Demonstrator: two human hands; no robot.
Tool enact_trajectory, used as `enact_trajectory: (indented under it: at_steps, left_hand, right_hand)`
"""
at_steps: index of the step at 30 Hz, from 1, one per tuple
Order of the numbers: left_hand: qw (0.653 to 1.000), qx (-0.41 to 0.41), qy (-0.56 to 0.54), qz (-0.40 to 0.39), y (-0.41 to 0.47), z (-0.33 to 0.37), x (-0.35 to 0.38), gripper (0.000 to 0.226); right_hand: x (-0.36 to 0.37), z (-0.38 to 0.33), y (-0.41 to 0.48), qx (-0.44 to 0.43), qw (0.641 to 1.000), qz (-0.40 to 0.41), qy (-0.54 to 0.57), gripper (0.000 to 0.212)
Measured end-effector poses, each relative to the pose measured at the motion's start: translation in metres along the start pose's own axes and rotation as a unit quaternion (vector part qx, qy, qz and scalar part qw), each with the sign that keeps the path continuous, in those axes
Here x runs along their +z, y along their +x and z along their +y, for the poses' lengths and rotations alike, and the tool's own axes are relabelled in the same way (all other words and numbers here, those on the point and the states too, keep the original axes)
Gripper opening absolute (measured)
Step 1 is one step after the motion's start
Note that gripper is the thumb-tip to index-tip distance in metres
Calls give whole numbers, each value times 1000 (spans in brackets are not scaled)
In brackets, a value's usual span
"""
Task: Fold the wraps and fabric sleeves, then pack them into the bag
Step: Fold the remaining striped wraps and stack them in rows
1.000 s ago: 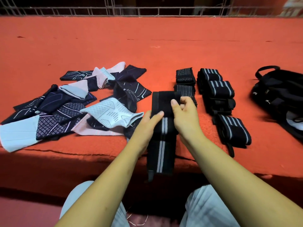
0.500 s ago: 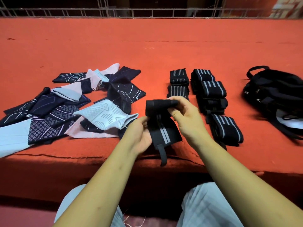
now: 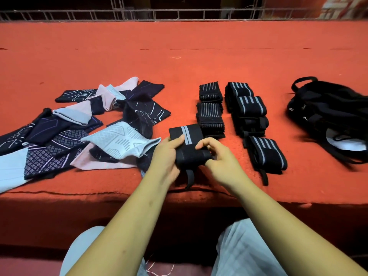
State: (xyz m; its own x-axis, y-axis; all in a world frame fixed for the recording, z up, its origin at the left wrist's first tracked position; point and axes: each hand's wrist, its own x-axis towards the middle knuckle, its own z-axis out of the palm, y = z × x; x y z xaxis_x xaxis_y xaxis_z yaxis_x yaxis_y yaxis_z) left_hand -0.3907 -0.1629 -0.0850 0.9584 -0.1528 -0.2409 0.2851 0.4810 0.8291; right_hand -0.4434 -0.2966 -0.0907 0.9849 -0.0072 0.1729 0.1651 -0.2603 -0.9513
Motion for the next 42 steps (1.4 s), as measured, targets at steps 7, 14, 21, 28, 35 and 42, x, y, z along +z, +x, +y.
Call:
enact_trajectory:
  at_steps: [7,14,21,28,35,42]
  left_hand:
    - [994,62,63,-63,0,-14,23,36]
    - [988,53,118,-90,-2,-27,75,33]
    - [952,54,281,-107,9,-57,144,31]
    - [883,70,452,-107,21,-102,174,45]
    - [878,69,469,-71,26,-123,159,48]
    - [928,74,356,-78,32,-124,149,50]
  right_hand:
    - [-8,-9,4,92,986,136,-3,25]
    - [-55,-2,-10,25,969,223,-103,16]
    - [-127,13,-13,74,946,294,-111,16]
    - [-167,48,-6,167,923,319,-137,20]
    - [-156,71,-1,210,925,267,-171,29]
    - [-145,71,1,172,941,256,-137,34]
